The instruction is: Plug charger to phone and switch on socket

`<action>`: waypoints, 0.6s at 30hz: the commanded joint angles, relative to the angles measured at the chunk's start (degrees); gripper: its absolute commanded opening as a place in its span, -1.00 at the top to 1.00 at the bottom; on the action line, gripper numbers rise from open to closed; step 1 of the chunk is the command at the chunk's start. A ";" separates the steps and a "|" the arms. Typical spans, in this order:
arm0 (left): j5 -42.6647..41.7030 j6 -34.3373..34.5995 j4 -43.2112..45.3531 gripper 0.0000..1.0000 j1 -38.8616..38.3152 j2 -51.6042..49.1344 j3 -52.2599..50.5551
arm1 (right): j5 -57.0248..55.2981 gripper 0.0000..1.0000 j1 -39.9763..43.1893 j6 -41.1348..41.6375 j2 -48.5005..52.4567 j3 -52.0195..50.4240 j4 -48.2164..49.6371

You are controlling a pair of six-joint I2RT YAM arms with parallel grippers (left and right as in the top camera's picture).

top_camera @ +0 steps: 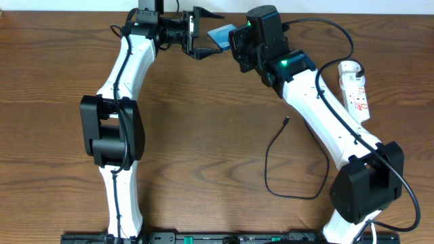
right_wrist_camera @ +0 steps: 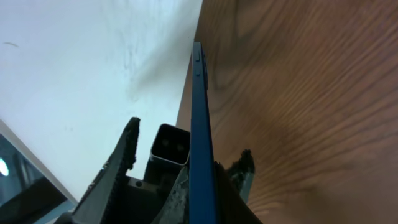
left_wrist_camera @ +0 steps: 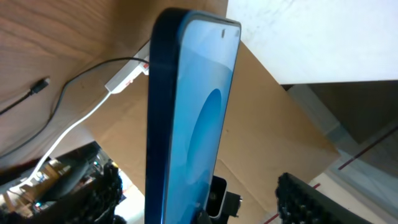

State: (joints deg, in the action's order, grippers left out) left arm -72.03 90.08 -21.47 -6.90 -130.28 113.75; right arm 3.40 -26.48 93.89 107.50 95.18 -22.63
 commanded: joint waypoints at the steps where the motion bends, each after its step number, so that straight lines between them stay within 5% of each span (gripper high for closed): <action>1: -0.59 0.20 0.20 -0.37 0.17 1.49 0.37 | 1.75 0.97 -0.17 2.14 -2.84 0.81 0.83; 5: -0.42 0.20 0.20 -0.16 0.17 1.49 0.37 | 3.28 0.97 -0.17 2.54 -2.84 0.81 1.18; 18: 2.67 0.22 0.20 0.07 0.17 1.49 0.37 | 4.70 0.97 -0.17 3.52 -2.82 0.81 1.46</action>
State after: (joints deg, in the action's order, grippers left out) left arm -70.06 90.19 -21.37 -6.90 -130.28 113.75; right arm 7.73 -26.48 96.38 107.50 95.18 -21.96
